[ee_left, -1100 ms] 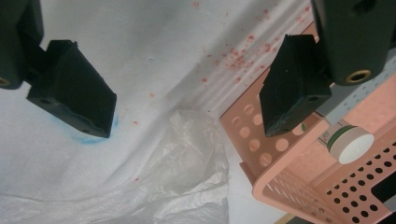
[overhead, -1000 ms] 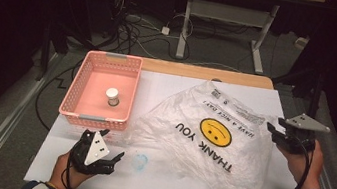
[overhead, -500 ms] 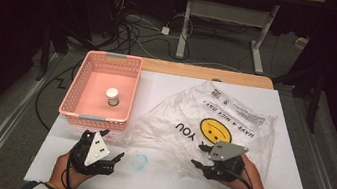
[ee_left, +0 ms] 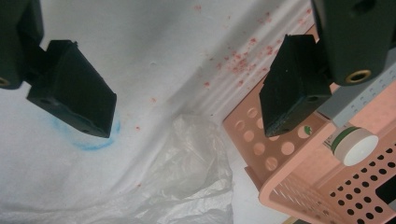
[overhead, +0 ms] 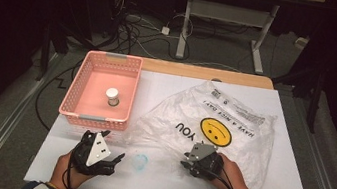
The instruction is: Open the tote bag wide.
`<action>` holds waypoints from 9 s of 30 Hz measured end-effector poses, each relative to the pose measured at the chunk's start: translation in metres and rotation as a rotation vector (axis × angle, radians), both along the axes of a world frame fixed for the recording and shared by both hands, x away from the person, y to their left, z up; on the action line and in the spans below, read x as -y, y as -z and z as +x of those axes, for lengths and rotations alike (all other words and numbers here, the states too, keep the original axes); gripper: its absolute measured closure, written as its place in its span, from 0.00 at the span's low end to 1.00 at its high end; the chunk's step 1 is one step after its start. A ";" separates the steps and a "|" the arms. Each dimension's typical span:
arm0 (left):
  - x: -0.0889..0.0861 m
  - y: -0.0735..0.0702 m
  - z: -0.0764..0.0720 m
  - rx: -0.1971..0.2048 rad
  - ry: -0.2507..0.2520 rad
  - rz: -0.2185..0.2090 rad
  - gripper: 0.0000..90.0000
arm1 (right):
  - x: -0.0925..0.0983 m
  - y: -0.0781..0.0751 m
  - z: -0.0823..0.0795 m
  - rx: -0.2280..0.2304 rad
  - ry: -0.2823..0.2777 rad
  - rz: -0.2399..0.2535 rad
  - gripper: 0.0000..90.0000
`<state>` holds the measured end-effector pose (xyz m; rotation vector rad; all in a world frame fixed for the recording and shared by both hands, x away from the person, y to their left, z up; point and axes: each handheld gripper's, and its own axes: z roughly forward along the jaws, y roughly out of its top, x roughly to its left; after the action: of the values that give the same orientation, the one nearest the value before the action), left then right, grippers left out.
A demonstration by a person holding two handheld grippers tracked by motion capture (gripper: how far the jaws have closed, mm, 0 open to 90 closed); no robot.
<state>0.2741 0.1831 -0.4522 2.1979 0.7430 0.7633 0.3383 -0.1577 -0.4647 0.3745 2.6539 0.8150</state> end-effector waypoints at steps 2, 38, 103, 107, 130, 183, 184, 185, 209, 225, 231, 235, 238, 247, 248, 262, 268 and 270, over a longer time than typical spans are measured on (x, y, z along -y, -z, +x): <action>0.000 0.000 0.000 -0.001 0.000 0.000 0.20 | 0.000 -0.001 0.002 -0.003 0.013 -0.001 0.93; -0.036 -0.051 0.051 0.055 -0.131 -0.101 0.20 | 0.033 -0.094 0.042 0.351 0.263 0.275 1.00; -0.040 -0.069 0.150 -0.122 -0.189 -0.036 0.53 | 0.037 -0.113 0.033 0.443 0.236 0.371 1.00; -0.034 -0.080 0.124 -0.053 -0.143 -0.034 0.53 | 0.035 -0.114 0.031 0.443 0.235 0.365 1.00; 0.059 -0.074 0.032 0.056 0.195 -0.054 0.53 | 0.024 -0.106 0.029 0.417 0.200 0.346 1.00; 0.141 -0.032 0.055 0.097 0.284 0.027 0.31 | 0.020 -0.089 0.029 0.340 0.173 0.289 1.00; 0.132 -0.036 0.048 0.120 0.268 0.012 0.31 | 0.021 -0.089 0.029 0.336 0.175 0.288 1.00; 0.122 -0.040 0.043 0.138 0.247 -0.009 0.31 | 0.022 -0.089 0.029 0.337 0.175 0.288 1.00; 0.056 -0.006 0.062 -0.025 0.017 0.043 0.48 | 0.041 -0.087 0.030 0.284 0.177 0.256 1.00; 0.047 -0.004 0.061 -0.059 0.031 0.074 0.93 | 0.047 -0.090 0.017 0.257 0.179 0.324 0.58; 0.050 -0.003 0.060 -0.062 0.042 0.069 0.93 | 0.068 -0.103 -0.017 0.269 0.147 0.408 0.51; 0.052 -0.002 0.059 -0.061 0.045 0.076 0.93 | 0.079 -0.091 -0.042 0.253 0.120 0.376 0.46; 0.053 -0.002 0.059 -0.063 0.047 0.082 0.93 | 0.090 -0.079 -0.060 0.221 0.095 0.362 0.43; 0.055 0.001 0.061 -0.071 0.043 0.076 0.93 | 0.106 -0.055 -0.102 0.118 -0.027 0.328 0.34; 0.056 0.001 0.061 -0.071 0.046 0.076 0.94 | 0.107 -0.049 -0.103 0.094 -0.034 0.327 0.33; 0.060 0.002 0.060 -0.069 0.068 0.088 0.93 | 0.089 -0.004 -0.082 0.016 -0.018 0.098 0.73; 0.061 0.001 0.059 -0.062 0.072 0.084 0.94 | 0.095 -0.016 -0.077 0.036 0.034 0.155 0.96; 0.061 0.001 0.059 -0.060 0.073 0.077 0.94 | 0.098 -0.023 -0.077 0.068 0.039 0.195 0.97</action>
<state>0.3328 0.1224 -0.4530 2.3128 0.6682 0.7030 0.2612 -0.2554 -0.4421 0.4380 2.5040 1.0590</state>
